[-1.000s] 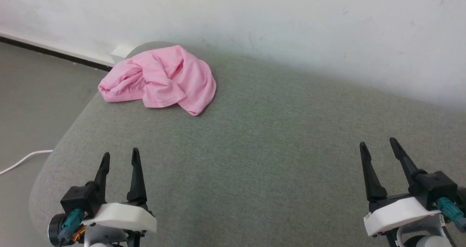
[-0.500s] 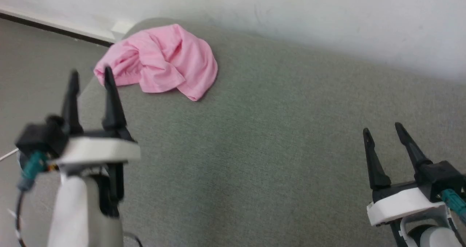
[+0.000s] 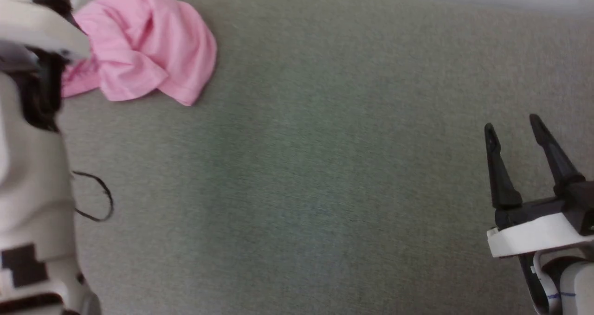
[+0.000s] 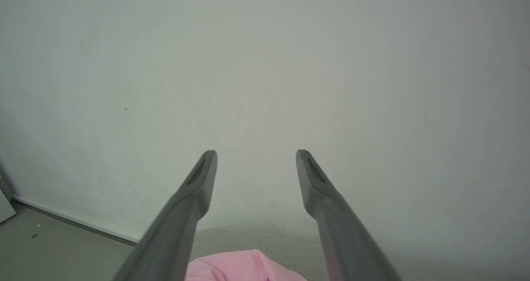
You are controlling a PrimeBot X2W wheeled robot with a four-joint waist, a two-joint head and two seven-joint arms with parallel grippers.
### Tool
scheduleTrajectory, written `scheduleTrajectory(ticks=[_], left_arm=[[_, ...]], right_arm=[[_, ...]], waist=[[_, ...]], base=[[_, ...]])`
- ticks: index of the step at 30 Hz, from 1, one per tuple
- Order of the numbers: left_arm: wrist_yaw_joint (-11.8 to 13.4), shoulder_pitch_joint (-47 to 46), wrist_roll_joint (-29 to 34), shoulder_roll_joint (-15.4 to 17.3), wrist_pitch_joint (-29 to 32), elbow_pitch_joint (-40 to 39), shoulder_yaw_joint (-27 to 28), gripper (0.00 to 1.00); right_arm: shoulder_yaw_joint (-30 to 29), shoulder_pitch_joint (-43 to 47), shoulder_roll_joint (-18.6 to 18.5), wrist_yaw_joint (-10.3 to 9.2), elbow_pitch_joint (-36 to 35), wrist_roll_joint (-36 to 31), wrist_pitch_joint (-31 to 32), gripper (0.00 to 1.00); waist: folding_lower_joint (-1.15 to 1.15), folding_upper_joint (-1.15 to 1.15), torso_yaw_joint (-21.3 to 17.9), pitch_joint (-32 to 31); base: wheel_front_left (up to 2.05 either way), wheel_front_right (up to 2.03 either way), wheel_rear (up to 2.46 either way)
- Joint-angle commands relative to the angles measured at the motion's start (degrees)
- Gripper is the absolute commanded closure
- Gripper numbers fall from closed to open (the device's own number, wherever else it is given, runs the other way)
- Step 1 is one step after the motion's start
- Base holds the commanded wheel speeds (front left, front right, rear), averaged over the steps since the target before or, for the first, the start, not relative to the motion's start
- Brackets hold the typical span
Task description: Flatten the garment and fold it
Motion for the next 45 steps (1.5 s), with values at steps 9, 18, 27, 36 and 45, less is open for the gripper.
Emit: scheduleTrajectory(ticks=[9, 18, 27, 36, 45], left_arm=[[-0.1, -11.7, -5.2, 8.5, 18.6, 17.0, 2.7, 0.0], [1.6, -13.3, -8.5, 14.0, 32.0, 26.6, 5.0, 0.0], [1.8, -11.6, -11.2, 14.5, 44.6, 31.3, 5.0, 1.0], [-0.9, -12.2, -7.2, 18.3, 35.5, 27.3, 1.1, 1.0], [-2.8, -18.2, -2.1, 19.4, 16.0, 22.8, -5.9, 1.0]], right_arm=[[0.2, -4.2, -0.8, -0.1, 0.4, 1.9, -2.6, 0.0], [0.9, -6.4, -1.0, -0.11, 1.7, 3.1, -5.1, 0.0], [2.0, -8.0, -0.9, -0.11, 3.2, 3.9, -6.2, 0.0], [2.3, -7.7, 0.3, -0.11, 5.9, 3.9, -7.2, 0.0], [1.4, -4.8, 2.6, -0.11, 8.4, 3.7, -8.1, 0.0]], waist=[[-0.02, 0.0, -11.1, 13.7], [-0.02, 0.0, -13.9, 19.0], [-0.02, 0.0, -14.7, 18.7], [-0.02, 0.0, -14.5, 11.8], [-0.02, 0.0, -14.3, 0.9]], base=[[0.0, 0.0, 0.0], [0.0, 0.0, 0.0], [0.0, 0.0, 0.0], [0.0, 0.0, 0.0], [0.0, 0.0, 0.0]])
